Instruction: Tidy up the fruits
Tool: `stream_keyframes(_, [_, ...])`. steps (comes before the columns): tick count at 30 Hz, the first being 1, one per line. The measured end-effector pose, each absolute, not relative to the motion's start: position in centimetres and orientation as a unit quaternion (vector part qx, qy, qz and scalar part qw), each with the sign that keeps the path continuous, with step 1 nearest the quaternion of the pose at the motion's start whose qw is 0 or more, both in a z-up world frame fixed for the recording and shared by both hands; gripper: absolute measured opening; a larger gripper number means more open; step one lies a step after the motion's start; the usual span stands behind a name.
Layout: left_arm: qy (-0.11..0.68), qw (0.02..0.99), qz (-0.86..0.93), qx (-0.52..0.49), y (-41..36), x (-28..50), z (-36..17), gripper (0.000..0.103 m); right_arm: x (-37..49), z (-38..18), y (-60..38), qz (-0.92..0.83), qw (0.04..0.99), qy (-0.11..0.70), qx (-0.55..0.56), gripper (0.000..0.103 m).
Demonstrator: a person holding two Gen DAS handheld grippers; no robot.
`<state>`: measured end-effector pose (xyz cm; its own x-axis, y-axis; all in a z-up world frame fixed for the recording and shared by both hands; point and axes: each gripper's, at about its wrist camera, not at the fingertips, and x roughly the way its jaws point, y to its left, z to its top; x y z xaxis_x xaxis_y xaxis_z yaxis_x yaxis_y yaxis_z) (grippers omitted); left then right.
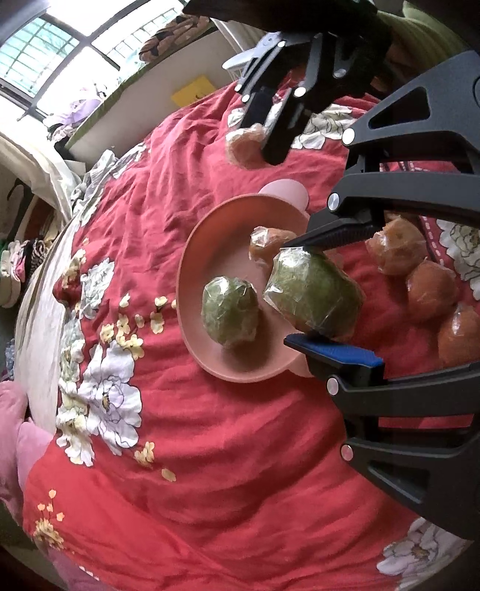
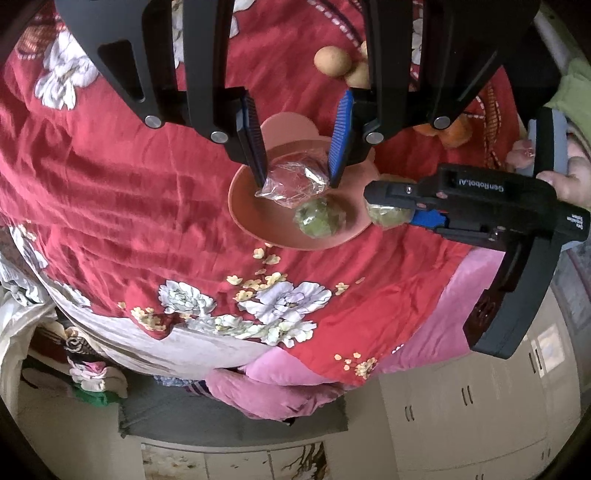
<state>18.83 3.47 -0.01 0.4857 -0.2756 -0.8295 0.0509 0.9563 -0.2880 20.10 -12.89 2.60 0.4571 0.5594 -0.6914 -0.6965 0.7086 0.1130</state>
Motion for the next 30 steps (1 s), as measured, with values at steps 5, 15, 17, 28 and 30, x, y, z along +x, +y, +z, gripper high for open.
stream_keyframes(5, [0.504,0.852,-0.095,-0.108,3.3,19.6,-0.4,0.036,22.0,2.8,-12.5,0.375,0.843,0.372,-0.105,0.032])
stream_keyframes(15, [0.511,0.849,-0.094,-0.102,3.1,20.7,-0.9,0.036,25.8,3.0,-10.2,0.391,0.821,0.392,-0.138,0.032])
stream_keyframes(17, [0.513,0.848,-0.093,-0.1,3.0,20.9,-1.1,0.036,26.6,3.1,-9.9,0.395,0.818,0.395,-0.138,0.032])
stream_keyframes(28, [0.523,0.844,-0.083,-0.083,2.8,21.8,-1.9,0.036,27.0,1.2,-9.5,0.415,0.802,0.402,-0.15,0.032])
stream_keyframes(30, [0.526,0.843,-0.083,-0.081,2.7,21.9,-2.1,0.036,26.9,0.8,-9.4,0.411,0.802,0.403,-0.157,0.032])
